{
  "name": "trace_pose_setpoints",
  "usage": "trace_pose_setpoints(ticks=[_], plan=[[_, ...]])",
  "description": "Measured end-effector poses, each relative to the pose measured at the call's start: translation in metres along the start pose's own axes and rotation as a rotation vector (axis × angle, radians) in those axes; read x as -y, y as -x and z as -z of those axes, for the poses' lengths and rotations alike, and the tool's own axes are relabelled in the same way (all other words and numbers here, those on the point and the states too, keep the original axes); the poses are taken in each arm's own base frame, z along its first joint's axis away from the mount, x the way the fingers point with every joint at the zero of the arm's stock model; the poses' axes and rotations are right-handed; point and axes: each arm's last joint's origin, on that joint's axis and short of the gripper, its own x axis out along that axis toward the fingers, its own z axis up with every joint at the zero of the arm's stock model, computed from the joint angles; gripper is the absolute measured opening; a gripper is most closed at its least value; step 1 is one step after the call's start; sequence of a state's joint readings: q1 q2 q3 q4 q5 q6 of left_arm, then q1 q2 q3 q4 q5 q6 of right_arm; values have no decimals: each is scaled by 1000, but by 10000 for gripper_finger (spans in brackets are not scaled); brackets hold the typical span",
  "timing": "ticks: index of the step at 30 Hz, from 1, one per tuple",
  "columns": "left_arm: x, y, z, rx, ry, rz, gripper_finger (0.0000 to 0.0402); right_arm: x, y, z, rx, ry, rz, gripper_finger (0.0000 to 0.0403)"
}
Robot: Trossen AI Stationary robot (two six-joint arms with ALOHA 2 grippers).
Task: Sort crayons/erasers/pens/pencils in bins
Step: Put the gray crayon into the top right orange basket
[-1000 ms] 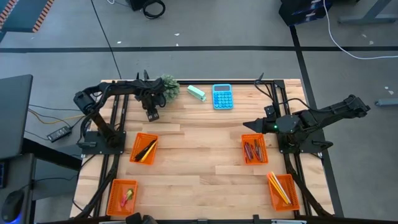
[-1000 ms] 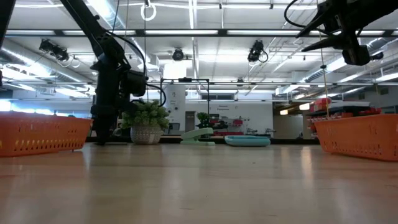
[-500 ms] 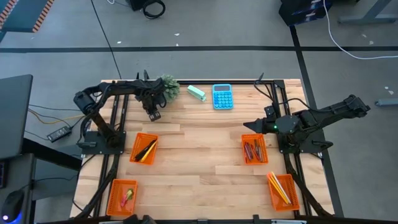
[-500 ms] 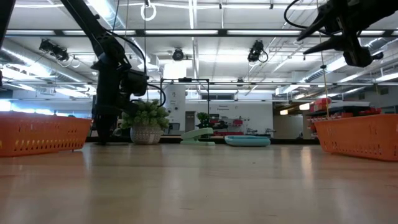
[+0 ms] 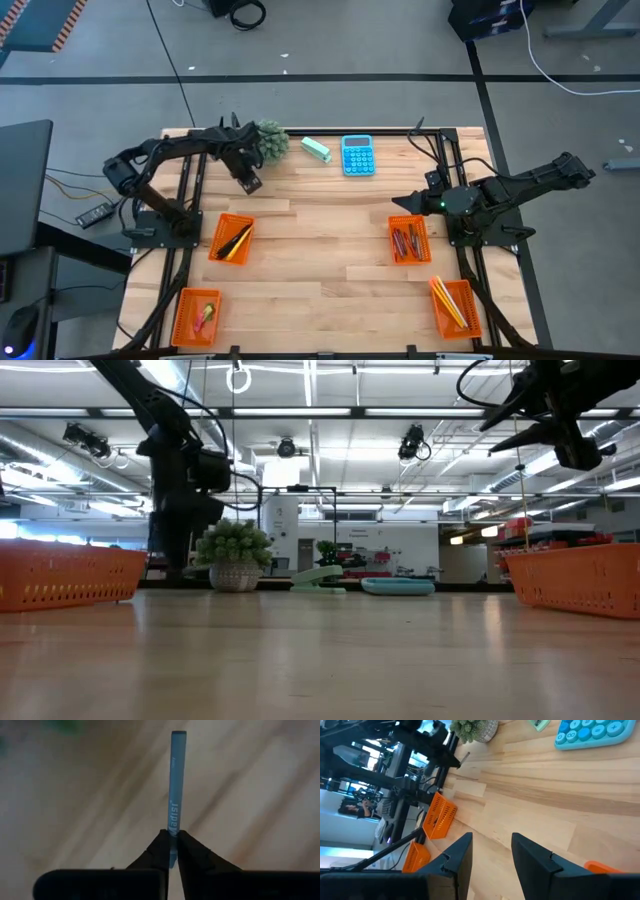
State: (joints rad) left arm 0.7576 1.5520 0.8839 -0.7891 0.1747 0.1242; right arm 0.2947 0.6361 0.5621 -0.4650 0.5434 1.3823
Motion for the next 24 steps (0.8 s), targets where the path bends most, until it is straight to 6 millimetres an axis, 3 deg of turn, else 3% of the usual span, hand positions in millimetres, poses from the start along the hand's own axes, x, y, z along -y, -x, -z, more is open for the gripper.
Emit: trace_pose_setpoints(ticks=[6,11,19,24], plan=[[12,16,-5,140,31,214,47,1,0,-1,30,6,11,143],[28,23,-18,265,51,427,35,-5,-1,-4,118,-5,-24,143],[69,35,-46,462,37,674,45,-25,-13,-9,214,16,-138,143],[97,54,-62,644,18,817,46,-36,-27,-12,256,29,-191,143]])
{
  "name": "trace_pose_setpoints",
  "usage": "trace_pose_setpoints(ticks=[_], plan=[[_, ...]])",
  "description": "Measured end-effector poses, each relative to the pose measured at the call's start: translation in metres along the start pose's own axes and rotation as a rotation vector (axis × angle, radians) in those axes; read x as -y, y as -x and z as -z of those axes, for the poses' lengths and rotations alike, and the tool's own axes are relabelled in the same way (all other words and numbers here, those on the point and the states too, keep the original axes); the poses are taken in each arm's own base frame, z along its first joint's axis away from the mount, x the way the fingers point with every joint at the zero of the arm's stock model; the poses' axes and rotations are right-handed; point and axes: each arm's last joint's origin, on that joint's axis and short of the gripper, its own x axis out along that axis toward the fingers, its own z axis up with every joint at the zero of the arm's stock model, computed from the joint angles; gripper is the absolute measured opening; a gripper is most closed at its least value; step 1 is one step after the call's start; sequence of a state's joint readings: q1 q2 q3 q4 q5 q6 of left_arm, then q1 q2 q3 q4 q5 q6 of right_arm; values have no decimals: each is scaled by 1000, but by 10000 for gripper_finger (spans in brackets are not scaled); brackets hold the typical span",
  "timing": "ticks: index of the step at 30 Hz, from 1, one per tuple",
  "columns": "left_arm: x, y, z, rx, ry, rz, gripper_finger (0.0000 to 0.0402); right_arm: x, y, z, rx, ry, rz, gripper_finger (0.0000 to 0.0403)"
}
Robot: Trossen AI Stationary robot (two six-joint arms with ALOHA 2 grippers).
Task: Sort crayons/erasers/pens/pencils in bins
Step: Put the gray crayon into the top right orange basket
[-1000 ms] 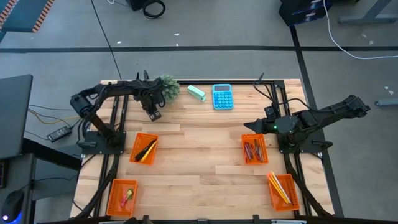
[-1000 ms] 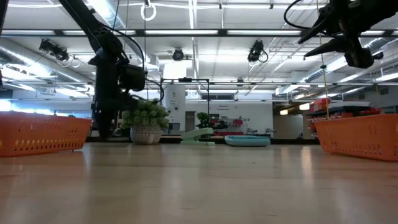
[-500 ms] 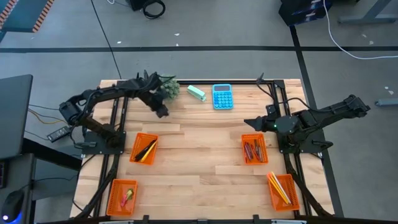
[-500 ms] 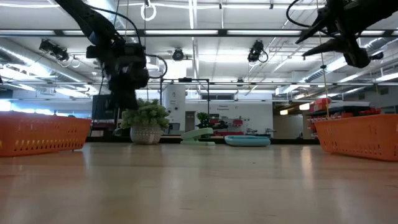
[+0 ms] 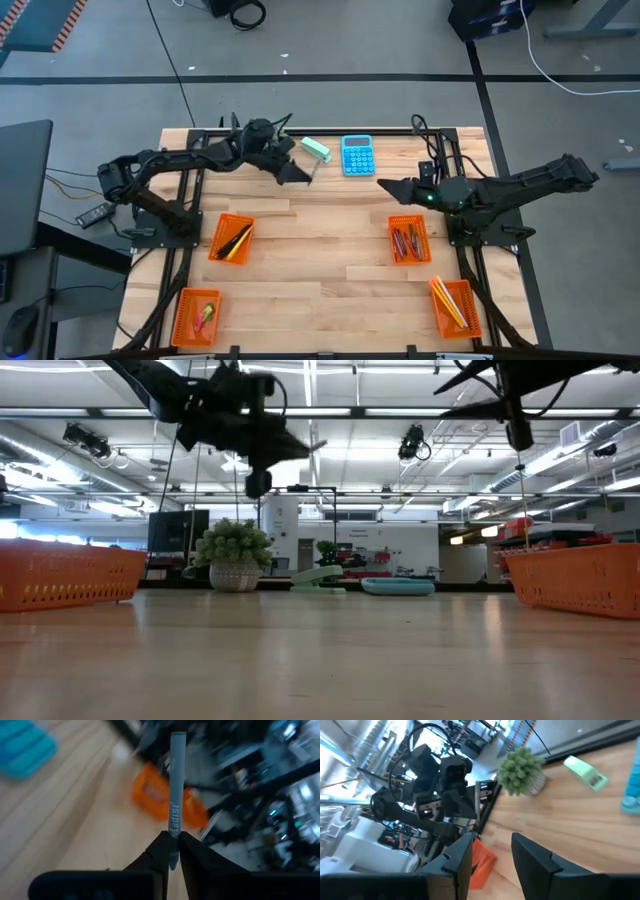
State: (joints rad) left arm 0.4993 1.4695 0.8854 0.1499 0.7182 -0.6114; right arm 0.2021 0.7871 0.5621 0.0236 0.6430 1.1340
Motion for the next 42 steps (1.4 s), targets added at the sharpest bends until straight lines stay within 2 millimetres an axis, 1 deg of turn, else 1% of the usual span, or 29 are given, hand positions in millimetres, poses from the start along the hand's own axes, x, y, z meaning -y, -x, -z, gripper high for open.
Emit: trace_pose_setpoints(ticks=[3,6,9,12,15,18,23,26,28,31,34,38,42], plan=[[12,-4,-7,88,25,51,34,-2,-10,-1,20,17,-18,143],[18,-6,-9,135,50,64,26,-3,-20,-3,36,34,-39,143],[21,-9,-8,144,69,69,32,-2,-31,-6,29,54,-74,143],[24,-11,-6,137,79,81,45,-1,-45,-8,-16,79,-100,143],[28,-14,-5,133,84,97,48,-7,-63,-12,-95,147,-128,145],[32,-16,-3,130,82,114,40,-14,-85,-16,-151,197,-142,157],[35,-18,-1,119,84,124,32,-22,-123,-23,-160,179,-97,181],[35,-18,-1,119,84,124,39,-28,-141,-26,-191,180,-84,186],[35,-18,-1,119,84,124,46,-35,-150,-29,-228,187,-101,185],[36,-18,-1,125,82,124,51,-46,-159,-32,-271,229,-131,185],[36,-18,-1,127,80,125,46,-54,-163,-35,-304,268,-110,184],[36,-18,-2,132,77,125,34,-61,-162,-39,-328,300,-81,182],[36,-18,-2,134,68,126,34,-61,-159,-40,-336,301,-72,167]])
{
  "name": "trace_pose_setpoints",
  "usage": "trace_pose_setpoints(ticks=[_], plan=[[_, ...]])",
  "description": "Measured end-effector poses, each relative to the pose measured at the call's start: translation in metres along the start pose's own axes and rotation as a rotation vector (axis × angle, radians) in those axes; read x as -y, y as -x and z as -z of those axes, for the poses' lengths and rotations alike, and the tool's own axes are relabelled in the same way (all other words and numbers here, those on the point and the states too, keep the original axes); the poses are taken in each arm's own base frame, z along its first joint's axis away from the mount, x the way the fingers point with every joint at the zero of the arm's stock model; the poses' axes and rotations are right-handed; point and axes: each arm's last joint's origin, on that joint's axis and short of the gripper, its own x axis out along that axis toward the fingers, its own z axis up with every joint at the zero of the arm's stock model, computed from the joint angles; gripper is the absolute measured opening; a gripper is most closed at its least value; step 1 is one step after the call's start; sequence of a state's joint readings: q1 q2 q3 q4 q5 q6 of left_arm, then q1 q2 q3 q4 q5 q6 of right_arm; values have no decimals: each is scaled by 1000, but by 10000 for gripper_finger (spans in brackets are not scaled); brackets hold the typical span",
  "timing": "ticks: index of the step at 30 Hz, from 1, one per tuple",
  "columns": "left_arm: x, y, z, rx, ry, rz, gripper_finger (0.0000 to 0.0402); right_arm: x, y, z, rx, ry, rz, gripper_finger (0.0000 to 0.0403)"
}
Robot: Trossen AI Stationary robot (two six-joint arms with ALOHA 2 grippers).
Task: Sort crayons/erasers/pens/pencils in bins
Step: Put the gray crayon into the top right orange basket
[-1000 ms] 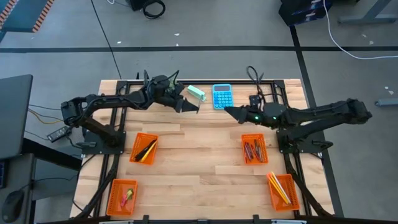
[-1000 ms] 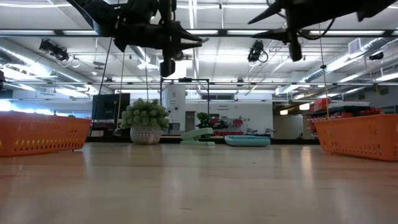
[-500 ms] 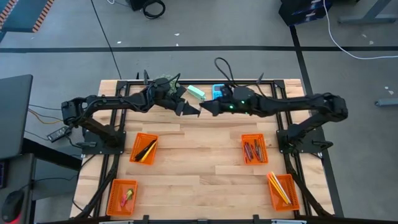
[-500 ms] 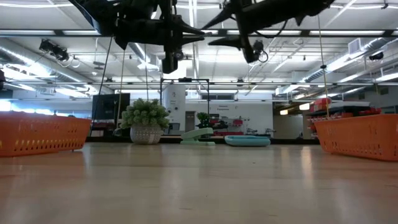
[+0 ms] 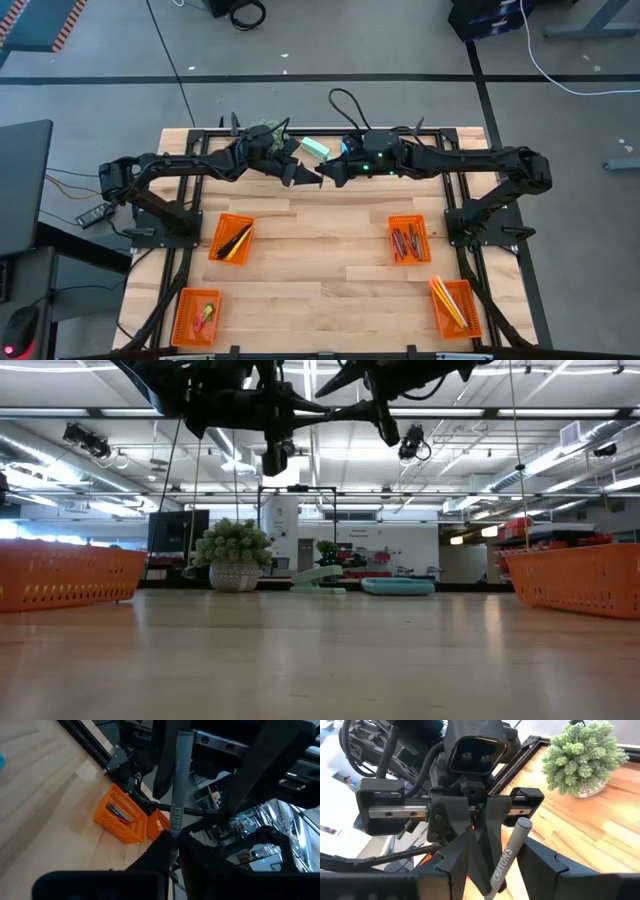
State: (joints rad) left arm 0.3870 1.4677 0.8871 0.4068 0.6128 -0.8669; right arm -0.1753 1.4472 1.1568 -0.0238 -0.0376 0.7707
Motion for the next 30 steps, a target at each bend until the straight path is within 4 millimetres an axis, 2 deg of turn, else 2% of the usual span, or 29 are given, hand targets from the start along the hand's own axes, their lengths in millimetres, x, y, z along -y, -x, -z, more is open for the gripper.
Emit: trace_pose_setpoints(ticks=[6,14,21,30], plan=[[0,0,0,5,-10,-5,49,5,1,4,-37,-2,60,118],[-1,0,0,8,-12,-11,32,8,1,4,-35,15,93,59],[0,0,0,7,-15,-5,49,7,1,2,-21,16,80,48],[0,0,-1,6,-17,0,37,6,1,1,-9,10,69,44]])
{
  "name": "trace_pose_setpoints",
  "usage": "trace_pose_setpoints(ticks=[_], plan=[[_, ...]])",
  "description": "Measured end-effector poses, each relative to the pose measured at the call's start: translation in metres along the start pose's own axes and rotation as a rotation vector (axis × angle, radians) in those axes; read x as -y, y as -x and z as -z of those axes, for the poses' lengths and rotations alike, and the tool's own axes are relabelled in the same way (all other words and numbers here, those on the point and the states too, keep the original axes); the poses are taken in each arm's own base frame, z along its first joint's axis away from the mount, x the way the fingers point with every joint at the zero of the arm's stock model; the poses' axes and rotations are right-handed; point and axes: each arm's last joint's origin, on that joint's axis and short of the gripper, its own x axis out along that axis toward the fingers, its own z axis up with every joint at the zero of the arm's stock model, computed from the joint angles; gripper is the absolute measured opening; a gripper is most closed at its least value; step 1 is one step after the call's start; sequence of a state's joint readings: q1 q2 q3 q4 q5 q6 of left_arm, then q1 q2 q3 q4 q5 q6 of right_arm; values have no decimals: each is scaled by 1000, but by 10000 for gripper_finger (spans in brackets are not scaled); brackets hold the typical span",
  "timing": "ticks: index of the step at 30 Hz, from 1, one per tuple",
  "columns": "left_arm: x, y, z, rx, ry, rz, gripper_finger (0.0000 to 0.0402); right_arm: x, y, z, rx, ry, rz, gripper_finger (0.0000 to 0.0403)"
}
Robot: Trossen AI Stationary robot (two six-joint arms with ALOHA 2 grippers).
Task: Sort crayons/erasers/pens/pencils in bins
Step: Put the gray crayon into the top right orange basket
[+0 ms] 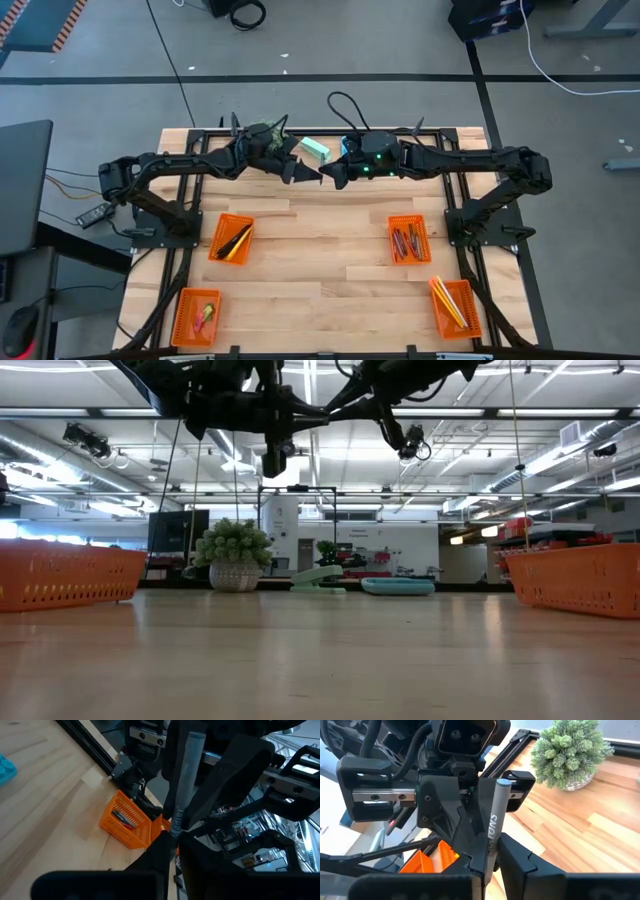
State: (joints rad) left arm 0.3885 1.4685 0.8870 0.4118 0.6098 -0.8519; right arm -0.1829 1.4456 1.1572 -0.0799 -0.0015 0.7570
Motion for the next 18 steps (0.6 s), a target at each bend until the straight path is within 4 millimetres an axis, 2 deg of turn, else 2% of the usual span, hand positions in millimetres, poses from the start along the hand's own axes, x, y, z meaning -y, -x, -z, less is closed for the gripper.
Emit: trace_pose_setpoints(ticks=[4,12,14,18], plan=[[-1,1,-1,-4,2,-3,59,1,4,1,-26,-19,12,42],[-9,9,-8,-3,9,-15,104,12,21,9,-154,-10,154,42],[-12,12,-9,-22,20,-7,110,16,28,15,-232,-28,198,42],[-17,18,-14,-40,32,5,114,25,49,38,-523,-96,315,42]])
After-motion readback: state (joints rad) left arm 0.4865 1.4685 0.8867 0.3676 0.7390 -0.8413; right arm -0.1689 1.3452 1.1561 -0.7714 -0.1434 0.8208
